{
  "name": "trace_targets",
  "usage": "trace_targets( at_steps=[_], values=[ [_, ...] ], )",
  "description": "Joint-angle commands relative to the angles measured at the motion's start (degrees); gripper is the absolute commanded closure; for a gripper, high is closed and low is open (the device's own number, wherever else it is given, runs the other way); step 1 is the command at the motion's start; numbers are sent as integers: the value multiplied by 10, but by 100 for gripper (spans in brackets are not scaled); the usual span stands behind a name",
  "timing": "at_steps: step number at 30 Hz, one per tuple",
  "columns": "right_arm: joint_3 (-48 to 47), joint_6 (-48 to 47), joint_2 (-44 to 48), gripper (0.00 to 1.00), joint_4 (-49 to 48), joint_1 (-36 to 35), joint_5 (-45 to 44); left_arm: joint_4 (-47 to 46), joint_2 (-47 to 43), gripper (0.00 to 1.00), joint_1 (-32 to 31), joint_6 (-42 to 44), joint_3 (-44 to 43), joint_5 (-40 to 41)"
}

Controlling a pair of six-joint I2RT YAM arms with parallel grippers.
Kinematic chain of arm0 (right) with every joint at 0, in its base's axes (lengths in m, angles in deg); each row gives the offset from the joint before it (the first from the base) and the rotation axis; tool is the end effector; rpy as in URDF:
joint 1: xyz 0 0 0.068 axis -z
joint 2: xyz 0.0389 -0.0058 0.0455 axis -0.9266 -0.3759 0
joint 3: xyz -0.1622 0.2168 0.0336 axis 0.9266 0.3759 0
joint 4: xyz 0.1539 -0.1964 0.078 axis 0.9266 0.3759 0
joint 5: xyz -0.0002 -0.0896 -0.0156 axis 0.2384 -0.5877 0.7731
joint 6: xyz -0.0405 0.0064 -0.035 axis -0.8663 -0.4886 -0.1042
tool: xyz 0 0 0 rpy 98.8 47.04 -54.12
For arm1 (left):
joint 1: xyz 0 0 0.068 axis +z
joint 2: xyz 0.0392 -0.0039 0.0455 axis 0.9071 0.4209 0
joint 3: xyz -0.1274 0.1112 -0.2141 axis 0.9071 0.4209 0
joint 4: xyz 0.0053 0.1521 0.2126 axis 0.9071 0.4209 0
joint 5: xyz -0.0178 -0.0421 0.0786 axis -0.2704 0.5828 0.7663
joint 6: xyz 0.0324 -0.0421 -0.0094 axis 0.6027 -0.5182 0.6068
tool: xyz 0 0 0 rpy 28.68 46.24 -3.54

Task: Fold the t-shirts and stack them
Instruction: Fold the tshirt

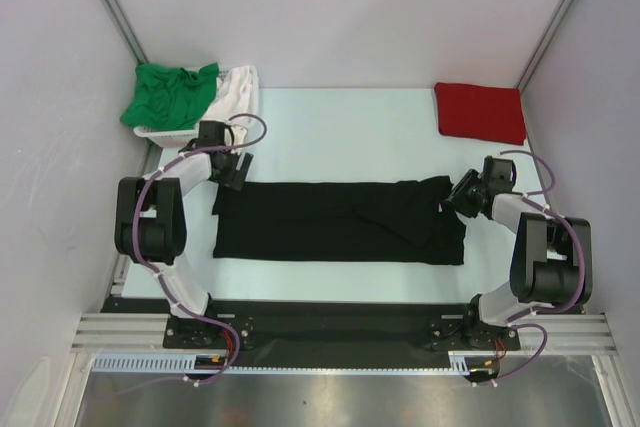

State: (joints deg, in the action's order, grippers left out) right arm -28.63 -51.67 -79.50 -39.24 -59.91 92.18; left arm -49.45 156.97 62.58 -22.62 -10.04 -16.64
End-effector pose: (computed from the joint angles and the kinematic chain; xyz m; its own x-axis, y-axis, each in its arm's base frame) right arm 0.2840 -0.0327 0.1557 -0.6614 0.5866 -0.4673 0.3933 0.8018 0.4499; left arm 0.3668 -0.0145 0.1744 -0.7977 0.3354 -0.5012 0.2722 0.9418 0.1971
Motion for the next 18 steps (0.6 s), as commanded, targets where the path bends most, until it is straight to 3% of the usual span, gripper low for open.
trace_targets(
  at_steps=[1,8,11,14,15,17,18],
  values=[
    [-2,-8,6,60,-33,2,29,-8,-7,12,21,14,-27,-12],
    [-9,6,-46,58,-75,-13,52,2,33,12,43,5,-27,-21],
    [-18,16,-80,60,-88,-22,79,4,44,12,42,-5,-42,-67],
    [-15,23,-85,72,-89,-21,69,17,57,16,42,-12,-58,-84],
    [-11,25,-80,82,-90,-19,68,23,61,23,42,-10,-65,-83],
    [-6,26,-71,90,-87,-13,62,34,68,37,43,-6,-64,-97],
    [-6,24,-59,95,-80,-11,59,36,69,52,42,-3,-57,-104]
  ],
)
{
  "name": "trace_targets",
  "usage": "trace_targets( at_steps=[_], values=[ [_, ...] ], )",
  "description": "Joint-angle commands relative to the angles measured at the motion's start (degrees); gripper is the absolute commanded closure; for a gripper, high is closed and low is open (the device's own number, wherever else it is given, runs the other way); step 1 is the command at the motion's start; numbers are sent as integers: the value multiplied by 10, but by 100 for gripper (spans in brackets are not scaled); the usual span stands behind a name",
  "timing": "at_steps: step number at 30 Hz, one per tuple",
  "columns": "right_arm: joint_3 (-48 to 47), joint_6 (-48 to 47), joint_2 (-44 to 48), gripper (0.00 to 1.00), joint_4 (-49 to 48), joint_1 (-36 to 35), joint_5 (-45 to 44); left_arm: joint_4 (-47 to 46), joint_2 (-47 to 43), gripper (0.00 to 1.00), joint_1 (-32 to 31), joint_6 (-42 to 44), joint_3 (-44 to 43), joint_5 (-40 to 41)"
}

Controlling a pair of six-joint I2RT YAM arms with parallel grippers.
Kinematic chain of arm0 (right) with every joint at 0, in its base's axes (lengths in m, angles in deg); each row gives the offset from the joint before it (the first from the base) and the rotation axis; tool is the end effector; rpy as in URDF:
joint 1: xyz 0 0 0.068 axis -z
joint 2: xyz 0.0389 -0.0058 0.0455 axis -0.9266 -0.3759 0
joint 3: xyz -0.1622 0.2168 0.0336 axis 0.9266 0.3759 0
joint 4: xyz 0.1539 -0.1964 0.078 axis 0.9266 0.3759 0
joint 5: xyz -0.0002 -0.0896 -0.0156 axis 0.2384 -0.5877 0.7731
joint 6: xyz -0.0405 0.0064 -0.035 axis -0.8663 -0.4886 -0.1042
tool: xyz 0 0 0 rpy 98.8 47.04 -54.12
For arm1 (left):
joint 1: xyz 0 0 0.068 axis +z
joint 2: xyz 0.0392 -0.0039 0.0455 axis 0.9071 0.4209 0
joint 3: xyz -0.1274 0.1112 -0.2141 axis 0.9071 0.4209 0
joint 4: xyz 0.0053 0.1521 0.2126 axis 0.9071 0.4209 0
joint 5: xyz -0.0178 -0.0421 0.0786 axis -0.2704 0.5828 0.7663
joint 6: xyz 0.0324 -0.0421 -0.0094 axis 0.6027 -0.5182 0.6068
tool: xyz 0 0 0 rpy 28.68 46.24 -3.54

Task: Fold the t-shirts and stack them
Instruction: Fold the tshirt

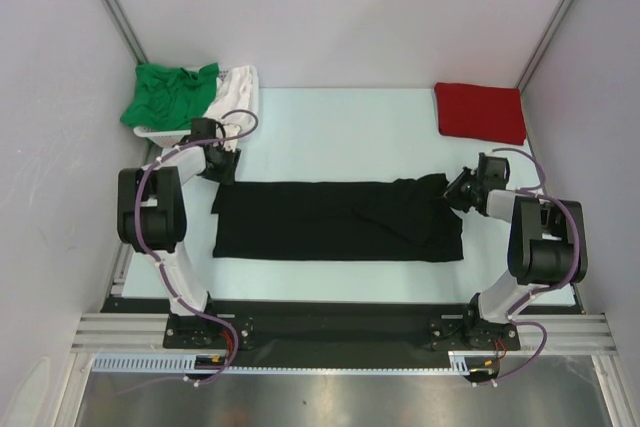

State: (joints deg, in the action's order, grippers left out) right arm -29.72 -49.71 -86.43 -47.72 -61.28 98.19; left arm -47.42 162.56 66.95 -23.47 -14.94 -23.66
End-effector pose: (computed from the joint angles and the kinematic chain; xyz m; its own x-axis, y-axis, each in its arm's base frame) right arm 0.3051 -0.0247 0.1387 -0.6777 0.5858 -0.4446 0.3158 0.7778 0.5434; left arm 0.3861 0.0097 0.1621 -0.8294 0.2586 -0.4952 0.2545 0.9640 0.0772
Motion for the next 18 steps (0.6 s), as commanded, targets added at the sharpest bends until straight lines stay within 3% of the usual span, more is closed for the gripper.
trace_targets(
  at_steps=[1,2,3,4,9,16,17,18],
  values=[
    [6,-3,15,96,12,5,-10,21,13,58,-1,7,-6,-39],
    [3,-7,21,97,19,7,-17,23,14,67,-2,12,-3,-47],
    [0,-12,27,99,36,7,-23,27,14,93,-1,14,-1,-48],
    [-5,-17,36,99,38,9,-35,26,12,100,-1,14,1,-43],
    [-9,-42,64,100,88,18,-59,-8,-8,100,26,9,24,-4],
    [-4,-44,68,100,79,17,-45,-27,-21,100,40,17,47,13],
    [-9,-44,65,97,78,15,-40,-27,-24,100,40,18,50,3],
    [-14,-44,60,79,81,15,-35,-28,-27,100,40,20,53,-8]
  ],
)
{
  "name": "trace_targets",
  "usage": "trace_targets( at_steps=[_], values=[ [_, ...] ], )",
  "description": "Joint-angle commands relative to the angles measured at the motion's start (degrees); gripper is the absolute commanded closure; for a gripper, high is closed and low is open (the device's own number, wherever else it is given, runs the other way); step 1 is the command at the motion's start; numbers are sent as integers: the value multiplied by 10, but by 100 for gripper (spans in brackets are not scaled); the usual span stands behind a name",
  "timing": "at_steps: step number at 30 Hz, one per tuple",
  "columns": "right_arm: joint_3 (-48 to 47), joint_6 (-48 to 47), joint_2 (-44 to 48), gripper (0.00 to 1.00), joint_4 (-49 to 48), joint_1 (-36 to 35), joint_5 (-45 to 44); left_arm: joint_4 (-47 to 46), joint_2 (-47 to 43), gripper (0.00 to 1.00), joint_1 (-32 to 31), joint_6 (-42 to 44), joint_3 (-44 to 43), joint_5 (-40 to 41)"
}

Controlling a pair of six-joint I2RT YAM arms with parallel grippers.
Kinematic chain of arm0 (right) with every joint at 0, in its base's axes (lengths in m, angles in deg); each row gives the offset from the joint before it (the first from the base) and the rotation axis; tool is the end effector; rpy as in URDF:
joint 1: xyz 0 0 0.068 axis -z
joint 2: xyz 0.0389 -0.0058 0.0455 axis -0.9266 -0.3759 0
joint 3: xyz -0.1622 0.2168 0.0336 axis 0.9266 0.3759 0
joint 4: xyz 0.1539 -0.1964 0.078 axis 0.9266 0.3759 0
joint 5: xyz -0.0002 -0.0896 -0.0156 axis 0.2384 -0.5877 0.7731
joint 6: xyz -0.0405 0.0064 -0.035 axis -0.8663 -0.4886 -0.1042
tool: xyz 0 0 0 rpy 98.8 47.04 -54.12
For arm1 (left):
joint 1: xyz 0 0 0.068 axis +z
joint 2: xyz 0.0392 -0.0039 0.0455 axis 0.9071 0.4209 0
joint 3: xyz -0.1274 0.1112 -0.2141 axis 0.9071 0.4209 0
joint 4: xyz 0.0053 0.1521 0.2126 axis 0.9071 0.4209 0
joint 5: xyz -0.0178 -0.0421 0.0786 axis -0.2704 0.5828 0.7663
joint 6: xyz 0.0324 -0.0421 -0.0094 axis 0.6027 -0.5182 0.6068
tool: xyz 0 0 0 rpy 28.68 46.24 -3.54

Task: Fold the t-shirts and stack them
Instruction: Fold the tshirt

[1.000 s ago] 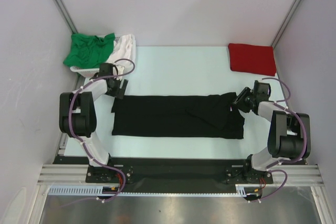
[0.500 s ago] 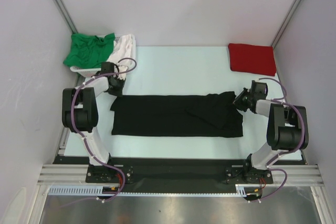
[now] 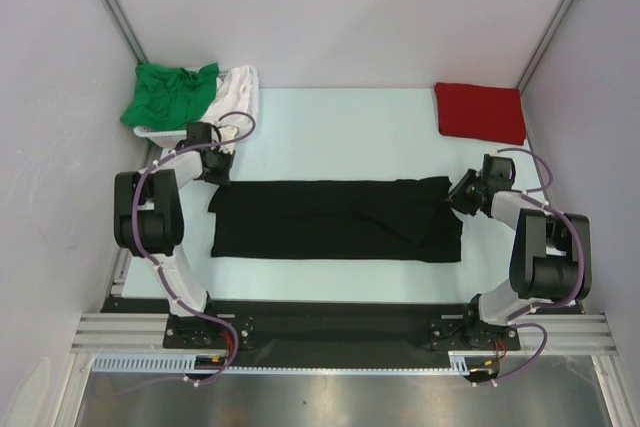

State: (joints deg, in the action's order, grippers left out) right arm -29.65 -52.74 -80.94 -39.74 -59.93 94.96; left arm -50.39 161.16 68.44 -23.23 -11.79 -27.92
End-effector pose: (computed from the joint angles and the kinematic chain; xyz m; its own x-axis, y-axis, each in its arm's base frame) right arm 0.2897 -0.0317 0.1548 -0.6832 0.5680 -0.4589 0.3528 0.8070 0.4735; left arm 0.3782 0.0167 0.1586 -0.8130 0.2399 -0.5306 0.2679 0.9631 0.0249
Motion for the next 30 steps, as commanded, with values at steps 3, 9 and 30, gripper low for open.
trace_targets(
  at_steps=[3,9,30],
  values=[
    [-38,-21,14,56,35,0,0,10,-27,100,25,19,18,-9],
    [-41,-23,118,45,174,1,-104,23,-51,67,24,26,11,40],
    [152,125,250,51,221,-38,-119,60,-24,48,3,51,9,8]
  ],
)
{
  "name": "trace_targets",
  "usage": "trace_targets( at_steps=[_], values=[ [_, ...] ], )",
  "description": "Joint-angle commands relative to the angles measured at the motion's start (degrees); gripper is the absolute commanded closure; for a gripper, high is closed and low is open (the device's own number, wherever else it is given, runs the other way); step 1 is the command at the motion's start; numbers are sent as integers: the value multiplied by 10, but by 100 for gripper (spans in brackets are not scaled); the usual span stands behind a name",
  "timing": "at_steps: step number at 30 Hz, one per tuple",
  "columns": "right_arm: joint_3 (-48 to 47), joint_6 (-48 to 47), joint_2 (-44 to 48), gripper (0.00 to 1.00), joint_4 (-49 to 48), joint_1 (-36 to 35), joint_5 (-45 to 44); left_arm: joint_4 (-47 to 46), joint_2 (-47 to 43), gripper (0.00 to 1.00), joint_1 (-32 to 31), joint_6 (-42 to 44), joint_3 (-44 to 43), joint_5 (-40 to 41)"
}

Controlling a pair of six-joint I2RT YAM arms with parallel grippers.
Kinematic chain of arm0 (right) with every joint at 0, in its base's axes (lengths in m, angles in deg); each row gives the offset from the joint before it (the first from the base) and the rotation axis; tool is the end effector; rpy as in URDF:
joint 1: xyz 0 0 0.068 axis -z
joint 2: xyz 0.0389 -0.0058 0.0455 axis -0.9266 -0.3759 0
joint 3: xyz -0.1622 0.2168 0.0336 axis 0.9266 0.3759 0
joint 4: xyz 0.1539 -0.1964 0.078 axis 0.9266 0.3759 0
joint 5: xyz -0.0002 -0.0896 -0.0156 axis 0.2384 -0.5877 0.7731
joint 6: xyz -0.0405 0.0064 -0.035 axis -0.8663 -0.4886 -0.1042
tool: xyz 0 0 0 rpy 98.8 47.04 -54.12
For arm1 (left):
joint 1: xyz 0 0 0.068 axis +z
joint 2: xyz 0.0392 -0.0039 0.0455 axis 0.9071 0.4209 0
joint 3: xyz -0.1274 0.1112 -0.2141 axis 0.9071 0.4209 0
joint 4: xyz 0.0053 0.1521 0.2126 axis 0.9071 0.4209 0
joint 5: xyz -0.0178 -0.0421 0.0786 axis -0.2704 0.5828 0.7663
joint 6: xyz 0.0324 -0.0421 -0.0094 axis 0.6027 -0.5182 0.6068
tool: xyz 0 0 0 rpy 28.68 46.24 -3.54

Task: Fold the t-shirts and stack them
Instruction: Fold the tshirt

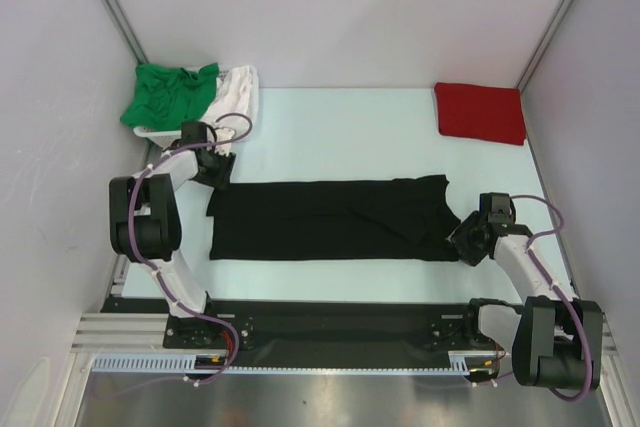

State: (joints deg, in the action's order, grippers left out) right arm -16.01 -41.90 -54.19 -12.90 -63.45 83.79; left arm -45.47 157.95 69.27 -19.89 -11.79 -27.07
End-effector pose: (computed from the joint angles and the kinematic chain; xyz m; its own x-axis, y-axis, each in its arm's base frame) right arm 0.1774 -0.0119 0.1596 -0.6589 0.6912 -0.2968 0.6168 0.7223 0.3129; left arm 0.3669 0.0219 0.1736 -0.8181 0.2834 -0.5004 0.2957 0.9536 0.0567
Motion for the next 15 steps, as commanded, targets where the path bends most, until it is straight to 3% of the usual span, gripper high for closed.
trace_targets(
  at_steps=[1,6,10,15],
  values=[
    [19,17,-24,52,-56,-3,-7,13,2,53,-5,24,15,-2],
    [21,13,-68,85,-124,8,-6,37,-23,99,-5,61,65,-49],
    [-10,1,-151,99,-192,16,-13,68,-51,100,-5,95,109,-89],
    [-106,-23,-279,100,-268,5,-7,127,-101,100,-7,162,170,-145]
  ],
)
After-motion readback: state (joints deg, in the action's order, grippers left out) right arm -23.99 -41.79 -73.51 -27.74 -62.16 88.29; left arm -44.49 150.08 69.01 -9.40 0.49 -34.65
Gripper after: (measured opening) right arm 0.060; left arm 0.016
